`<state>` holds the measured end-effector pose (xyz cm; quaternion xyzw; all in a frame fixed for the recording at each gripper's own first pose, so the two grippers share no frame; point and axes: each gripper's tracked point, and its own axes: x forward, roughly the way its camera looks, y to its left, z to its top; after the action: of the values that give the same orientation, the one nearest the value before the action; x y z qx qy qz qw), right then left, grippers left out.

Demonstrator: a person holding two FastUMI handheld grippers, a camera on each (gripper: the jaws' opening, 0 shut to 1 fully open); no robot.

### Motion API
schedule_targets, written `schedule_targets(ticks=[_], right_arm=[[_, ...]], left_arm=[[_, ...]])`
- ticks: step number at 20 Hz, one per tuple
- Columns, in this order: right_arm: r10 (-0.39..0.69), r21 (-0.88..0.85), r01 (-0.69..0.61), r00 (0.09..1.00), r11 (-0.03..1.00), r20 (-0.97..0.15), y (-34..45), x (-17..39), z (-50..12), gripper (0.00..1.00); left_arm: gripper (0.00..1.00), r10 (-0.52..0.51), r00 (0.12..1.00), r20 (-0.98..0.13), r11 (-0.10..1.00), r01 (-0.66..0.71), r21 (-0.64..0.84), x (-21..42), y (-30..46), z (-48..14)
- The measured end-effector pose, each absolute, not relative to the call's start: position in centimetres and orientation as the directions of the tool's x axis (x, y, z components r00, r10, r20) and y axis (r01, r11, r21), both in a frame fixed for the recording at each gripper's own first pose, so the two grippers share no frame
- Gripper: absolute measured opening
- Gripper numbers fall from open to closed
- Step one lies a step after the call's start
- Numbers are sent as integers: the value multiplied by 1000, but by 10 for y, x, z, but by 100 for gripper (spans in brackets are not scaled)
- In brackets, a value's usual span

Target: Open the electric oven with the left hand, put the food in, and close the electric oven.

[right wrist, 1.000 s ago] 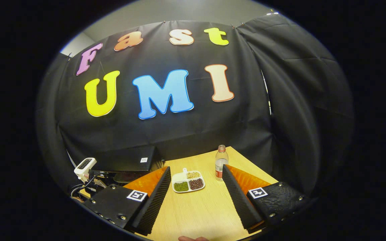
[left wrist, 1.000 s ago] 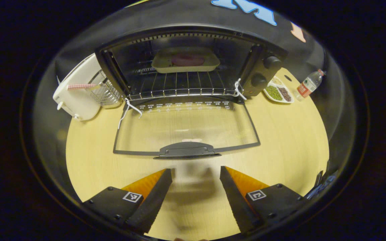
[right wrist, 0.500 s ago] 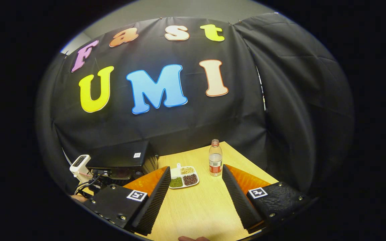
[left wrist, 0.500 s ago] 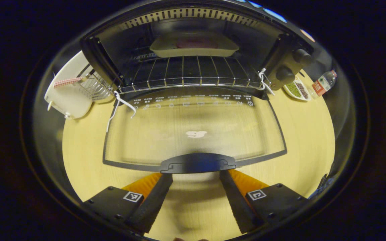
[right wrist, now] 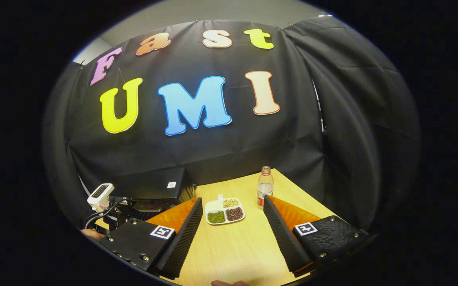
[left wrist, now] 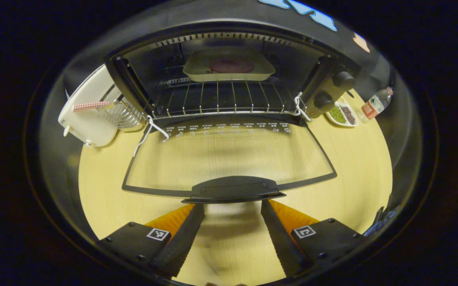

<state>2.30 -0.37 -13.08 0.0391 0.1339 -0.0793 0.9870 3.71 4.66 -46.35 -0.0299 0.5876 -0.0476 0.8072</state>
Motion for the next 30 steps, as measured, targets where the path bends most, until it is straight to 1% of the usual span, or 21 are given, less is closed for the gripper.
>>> schedule_targets(ticks=[6,7,8,9,10,12,13,14,15,17,19,20,21,22,23,24,26,27,28,30], right_arm=[[-111,63,132,956,989,-273,5,26,-129,94],[-107,56,127,956,990,-274,4,26,-130,94],[-109,48,126,956,991,-271,3,26,-128,94],[-114,42,129,957,991,-268,0,25,-128,94],[-118,44,134,957,990,-266,-2,24,-126,94],[-128,58,149,955,987,-268,-7,24,-128,94],[-129,60,150,953,987,-273,-8,24,-130,94],[-130,55,151,953,987,-274,-9,23,-129,94],[-136,46,154,953,987,-271,-13,21,-129,94],[-146,42,163,953,986,-266,-18,21,-127,94],[-153,45,171,952,984,-265,-21,20,-128,94],[-155,39,171,952,985,-265,-22,20,-128,94],[-153,27,165,953,986,-262,-22,20,-128,94],[-148,14,157,955,987,-258,-22,20,-126,94],[-142,1,147,957,989,-252,-21,21,-124,94],[-135,-8,138,959,990,-247,-21,21,-121,94],[-113,-14,113,967,993,-230,-16,23,-112,94],[-99,-11,99,972,995,-214,-12,24,-104,94],[-82,-7,82,978,997,-190,-9,26,-94,94],[-45,-4,45,988,999,-151,-4,30,-75,94]], left_arm=[[98,-115,345,-932,993,38,-109,39,47,-445],[94,-113,351,-929,994,40,-106,39,48,-443],[97,-114,358,-927,994,41,-106,40,48,-439],[94,-116,368,-922,993,42,-108,42,47,-435],[98,-118,380,-917,993,42,-111,42,47,-433],[98,-115,405,-907,993,37,-109,47,49,-427],[100,-116,416,-902,993,23,-117,50,48,-424],[98,-122,422,-898,992,17,-127,53,48,-422],[98,-123,432,-893,991,14,-130,57,48,-419],[98,-114,466,-878,992,10,-123,67,51,-411],[98,-105,519,-848,991,-13,-131,77,51,-399],[100,-99,545,-833,990,-29,-137,83,53,-392],[100,-95,569,-817,988,-43,-146,92,54,-385],[98,-94,596,-798,986,-53,-155,94,54,-377],[100,-90,626,-775,986,-56,-160,100,55,-365],[100,-81,659,-748,986,-57,-156,101,57,-352],[98,-57,735,-675,988,-57,-144,98,59,-315],[98,-56,778,-625,987,-49,-150,95,55,-292],[100,-58,824,-564,987,-38,-157,90,49,-265],[98,-50,902,-428,987,-21,-160,79,39,-201]])
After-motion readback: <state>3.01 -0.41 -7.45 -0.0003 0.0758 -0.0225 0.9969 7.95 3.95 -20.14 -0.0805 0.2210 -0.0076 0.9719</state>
